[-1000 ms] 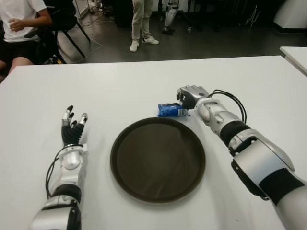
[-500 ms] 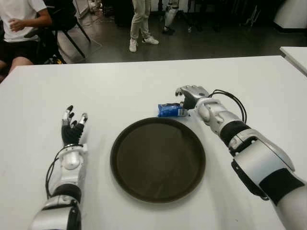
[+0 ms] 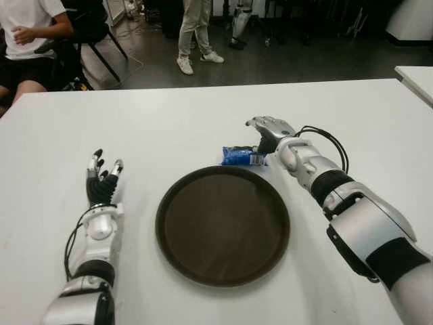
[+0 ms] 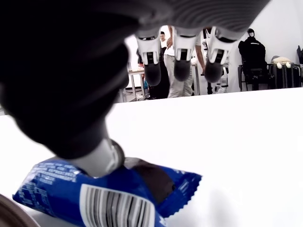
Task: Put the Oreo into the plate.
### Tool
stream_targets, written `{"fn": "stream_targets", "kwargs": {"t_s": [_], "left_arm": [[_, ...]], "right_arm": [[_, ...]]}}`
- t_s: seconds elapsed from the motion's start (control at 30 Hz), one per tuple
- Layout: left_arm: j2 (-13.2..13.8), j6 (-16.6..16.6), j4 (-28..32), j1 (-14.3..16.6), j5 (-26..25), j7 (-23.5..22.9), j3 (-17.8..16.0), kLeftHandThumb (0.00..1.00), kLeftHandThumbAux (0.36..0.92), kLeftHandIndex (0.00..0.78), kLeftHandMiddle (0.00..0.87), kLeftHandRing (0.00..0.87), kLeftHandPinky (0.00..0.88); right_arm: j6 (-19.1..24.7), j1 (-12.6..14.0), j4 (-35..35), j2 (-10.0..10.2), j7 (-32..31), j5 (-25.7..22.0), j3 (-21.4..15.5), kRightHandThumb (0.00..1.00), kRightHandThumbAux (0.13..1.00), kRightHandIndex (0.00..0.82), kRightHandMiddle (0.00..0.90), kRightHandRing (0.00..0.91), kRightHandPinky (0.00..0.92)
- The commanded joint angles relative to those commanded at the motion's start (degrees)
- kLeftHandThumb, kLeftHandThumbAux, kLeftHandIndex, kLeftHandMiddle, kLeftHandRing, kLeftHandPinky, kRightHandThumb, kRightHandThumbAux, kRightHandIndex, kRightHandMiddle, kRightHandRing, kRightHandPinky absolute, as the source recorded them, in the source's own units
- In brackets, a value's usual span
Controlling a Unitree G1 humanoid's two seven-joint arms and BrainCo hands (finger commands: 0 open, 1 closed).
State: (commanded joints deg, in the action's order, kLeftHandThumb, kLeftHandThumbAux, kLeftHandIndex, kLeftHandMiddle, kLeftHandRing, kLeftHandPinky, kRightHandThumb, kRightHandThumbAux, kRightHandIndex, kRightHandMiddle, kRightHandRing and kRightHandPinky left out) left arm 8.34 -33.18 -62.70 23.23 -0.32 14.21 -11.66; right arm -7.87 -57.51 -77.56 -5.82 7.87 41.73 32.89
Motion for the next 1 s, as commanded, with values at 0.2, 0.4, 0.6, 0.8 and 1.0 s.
{"fn": "stream_targets", "kwargs": {"t_s": [0.2, 0.4, 0.6, 0.8, 1.0], "left_arm": [[0.23, -0.05, -0.21, 0.09, 0.3, 0.03, 0.16, 0.342, 0.584, 0.017, 0.009, 0.0, 0.0], [0.37, -0.14, -0.34, -0.02, 0.32, -0.15, 0.25, 0.332, 0.584, 0.011, 0.011, 0.0, 0.0], [0.49, -0.26, -0.61, -0.02, 0.13, -0.5, 0.2, 0.341, 0.575, 0.011, 0.015, 0.0, 0.0], [0.69, -0.53, -0.95, 0.03, 0.18, -0.83, 0.26, 0.326, 0.577, 0.009, 0.006, 0.0, 0.0], [0.66, -0.63, -1.13, -0.02, 0.32, -0.44, 0.34, 0.319, 0.58, 0.01, 0.011, 0.0, 0.0]], "right_arm": [[0.02, 0.06, 0.04, 0.07, 0.03, 0.11, 0.08, 0.354, 0.783, 0.0, 0.0, 0.0, 0.021], [0.03, 0.1, 0.09, 0.12, 0.23, 0.23, 0.2, 0.302, 0.794, 0.0, 0.0, 0.0, 0.004], [-0.07, 0.16, 0.11, 0.19, 0.42, 0.07, 0.04, 0.293, 0.803, 0.0, 0.0, 0.0, 0.0], [-0.13, 0.18, 0.12, 0.21, 0.47, 0.14, 0.04, 0.291, 0.81, 0.0, 0.0, 0.0, 0.025], [-0.22, 0.24, 0.14, 0.24, 0.58, 0.03, -0.07, 0.291, 0.811, 0.0, 0.0, 0.0, 0.008]]}}
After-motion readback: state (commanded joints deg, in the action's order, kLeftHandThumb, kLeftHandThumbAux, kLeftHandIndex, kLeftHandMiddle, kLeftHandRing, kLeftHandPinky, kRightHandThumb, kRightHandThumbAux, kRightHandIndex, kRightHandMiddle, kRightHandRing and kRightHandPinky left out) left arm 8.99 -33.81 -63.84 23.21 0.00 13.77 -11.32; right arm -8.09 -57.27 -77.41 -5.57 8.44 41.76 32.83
